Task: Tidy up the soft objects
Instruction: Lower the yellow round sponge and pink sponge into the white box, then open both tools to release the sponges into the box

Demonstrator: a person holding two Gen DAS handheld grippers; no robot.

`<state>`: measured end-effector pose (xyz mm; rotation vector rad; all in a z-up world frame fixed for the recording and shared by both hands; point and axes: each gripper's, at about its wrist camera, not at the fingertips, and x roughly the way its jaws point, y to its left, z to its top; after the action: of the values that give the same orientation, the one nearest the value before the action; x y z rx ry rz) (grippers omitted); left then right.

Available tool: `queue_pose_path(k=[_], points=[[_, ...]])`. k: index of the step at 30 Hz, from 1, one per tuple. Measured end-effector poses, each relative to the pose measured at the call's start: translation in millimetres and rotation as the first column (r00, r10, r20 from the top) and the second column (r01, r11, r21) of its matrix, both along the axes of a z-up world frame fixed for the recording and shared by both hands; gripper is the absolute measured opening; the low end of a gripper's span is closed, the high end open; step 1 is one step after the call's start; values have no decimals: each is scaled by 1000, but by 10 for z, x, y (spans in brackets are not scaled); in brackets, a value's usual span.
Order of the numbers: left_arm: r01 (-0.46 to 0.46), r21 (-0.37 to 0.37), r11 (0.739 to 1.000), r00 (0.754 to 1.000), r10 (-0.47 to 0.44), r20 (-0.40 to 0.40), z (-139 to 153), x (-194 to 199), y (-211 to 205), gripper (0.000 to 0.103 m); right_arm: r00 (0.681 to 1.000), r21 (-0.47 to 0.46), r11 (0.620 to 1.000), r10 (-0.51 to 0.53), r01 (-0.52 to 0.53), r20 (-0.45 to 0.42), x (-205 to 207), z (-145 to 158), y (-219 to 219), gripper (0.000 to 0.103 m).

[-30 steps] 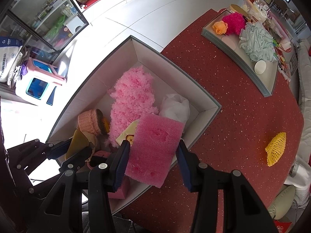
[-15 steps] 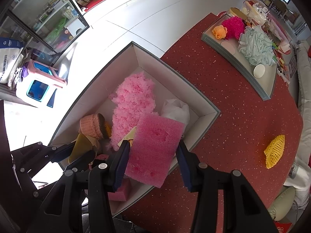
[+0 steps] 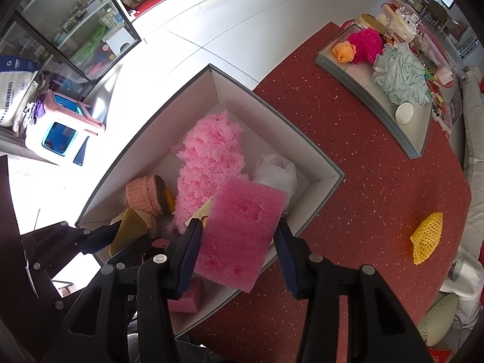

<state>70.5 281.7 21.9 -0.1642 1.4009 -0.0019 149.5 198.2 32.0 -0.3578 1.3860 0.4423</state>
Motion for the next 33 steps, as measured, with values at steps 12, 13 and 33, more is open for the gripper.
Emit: queue_pose_path(k=[12,13,33], points=[[-1,28,1000,1000,1,12,38,-24,-13,48,1000,14,1000,15,-15,17,-30,43,16,59],[-3,32,999,1000,2,13,45,-26,-10,48,1000,15,1000,15,-15,17,-34,52,19,67],[-23,67,997,1000,22,8,64,-106,-10,53,998,27,998,-62,62,18,-106,62,-283,69]])
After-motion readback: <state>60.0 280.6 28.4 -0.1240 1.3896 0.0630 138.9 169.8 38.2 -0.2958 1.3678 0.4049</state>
